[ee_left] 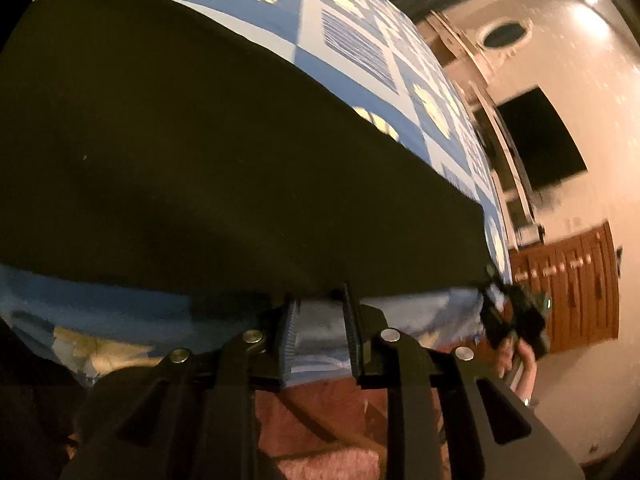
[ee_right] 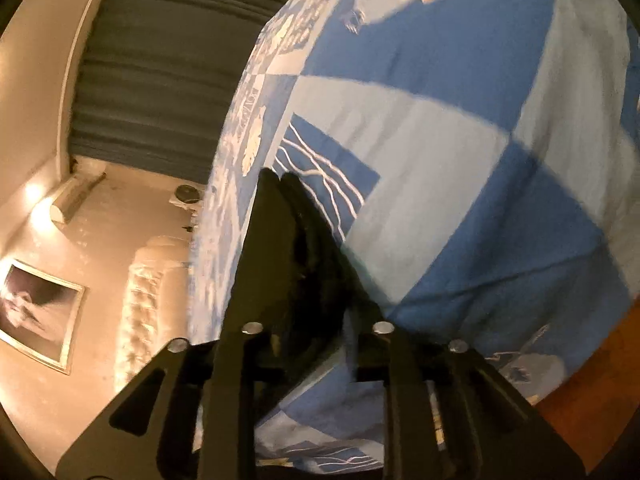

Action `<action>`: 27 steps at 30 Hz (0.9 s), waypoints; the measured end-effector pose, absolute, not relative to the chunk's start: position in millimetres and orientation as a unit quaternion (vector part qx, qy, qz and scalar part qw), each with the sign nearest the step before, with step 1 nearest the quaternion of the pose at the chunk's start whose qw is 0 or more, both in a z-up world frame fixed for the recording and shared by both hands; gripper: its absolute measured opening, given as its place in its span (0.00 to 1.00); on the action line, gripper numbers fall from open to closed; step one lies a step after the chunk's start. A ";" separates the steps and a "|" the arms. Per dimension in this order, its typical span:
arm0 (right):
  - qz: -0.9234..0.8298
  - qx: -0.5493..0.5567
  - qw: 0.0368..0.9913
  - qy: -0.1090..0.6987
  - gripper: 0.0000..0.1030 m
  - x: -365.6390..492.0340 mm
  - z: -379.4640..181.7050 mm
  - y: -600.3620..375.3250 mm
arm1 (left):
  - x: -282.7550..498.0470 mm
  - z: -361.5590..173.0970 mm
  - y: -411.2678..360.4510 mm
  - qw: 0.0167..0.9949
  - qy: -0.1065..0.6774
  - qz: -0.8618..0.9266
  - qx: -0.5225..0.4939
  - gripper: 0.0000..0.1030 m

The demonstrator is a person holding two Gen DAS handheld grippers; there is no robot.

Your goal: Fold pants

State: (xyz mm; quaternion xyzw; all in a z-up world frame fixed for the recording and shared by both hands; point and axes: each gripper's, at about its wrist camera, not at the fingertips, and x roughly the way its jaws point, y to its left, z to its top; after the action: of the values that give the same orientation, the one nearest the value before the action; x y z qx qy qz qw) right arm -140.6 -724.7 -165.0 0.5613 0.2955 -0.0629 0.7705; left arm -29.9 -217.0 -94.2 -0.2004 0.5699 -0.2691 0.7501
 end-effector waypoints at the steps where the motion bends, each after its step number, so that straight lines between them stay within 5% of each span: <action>1: -0.081 0.555 0.773 0.297 0.25 -145.4 -162.3 -728.4 | -35.8 -92.8 -218.4 0.744 0.573 -0.284 -0.193 0.22; 6: -0.148 0.497 0.804 0.291 0.26 -157.9 -124.6 -732.9 | -52.1 -73.2 -217.3 0.762 0.544 -0.314 -0.157 0.22; 8: -0.126 0.477 0.823 0.281 0.38 -150.7 -102.2 -721.9 | -47.2 -58.2 -209.4 0.790 0.510 -0.308 -0.145 0.24; 9: -0.112 0.473 0.828 0.281 0.43 -144.9 -96.7 -716.6 | -40.2 -51.8 -205.3 0.806 0.491 -0.298 -0.141 0.38; 11: -0.065 0.469 0.834 0.283 0.47 -125.5 -88.8 -697.6 | -26.5 -50.0 -199.9 0.819 0.480 -0.283 -0.140 0.49; 19: 0.049 0.503 0.785 0.358 0.47 -77.8 -134.5 -649.6 | 1.4 -93.7 -215.1 0.790 0.532 -0.273 -0.136 0.51; 23: 0.013 0.520 0.779 0.350 0.39 -101.9 -148.7 -684.6 | -5.8 -93.7 -215.8 0.782 0.515 -0.326 -0.126 0.78; 24: -0.006 0.518 0.783 0.345 0.39 -109.8 -144.6 -694.6 | -6.6 -93.0 -216.8 0.780 0.516 -0.332 -0.123 0.79; 27: -0.045 0.508 0.800 0.316 0.55 -134.0 -122.5 -724.0 | -6.6 -89.8 -210.1 0.778 0.516 -0.330 -0.141 0.79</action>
State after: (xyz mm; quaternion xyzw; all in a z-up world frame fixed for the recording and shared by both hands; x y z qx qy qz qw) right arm -134.0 -724.0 -122.5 0.5079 0.3163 -0.0449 0.8000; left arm -6.6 -210.1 -89.8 -0.1414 0.5163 -0.3300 0.7775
